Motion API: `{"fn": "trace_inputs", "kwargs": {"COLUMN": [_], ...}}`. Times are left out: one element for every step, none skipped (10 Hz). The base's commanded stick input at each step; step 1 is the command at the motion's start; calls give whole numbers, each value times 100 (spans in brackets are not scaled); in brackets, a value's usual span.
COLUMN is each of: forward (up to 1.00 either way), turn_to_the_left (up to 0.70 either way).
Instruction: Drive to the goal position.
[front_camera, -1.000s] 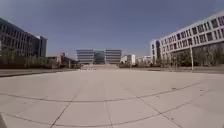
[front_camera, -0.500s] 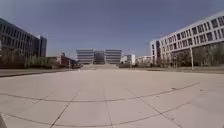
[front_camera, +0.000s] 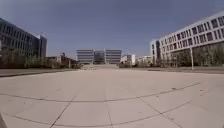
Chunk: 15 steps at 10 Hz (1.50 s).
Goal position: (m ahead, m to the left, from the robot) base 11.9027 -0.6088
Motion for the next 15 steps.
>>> {"fn": "trace_inputs", "kwargs": {"forward": [4, 4, 4, 4, 4, 4, 4, 4, 4, 4, 4, 4, 4, 4, 4], "turn_to_the_left": [0, 0, 0, 0, 0, 0, 0, 0, 0, 0, 0, 0, 0, 0, 0]}}
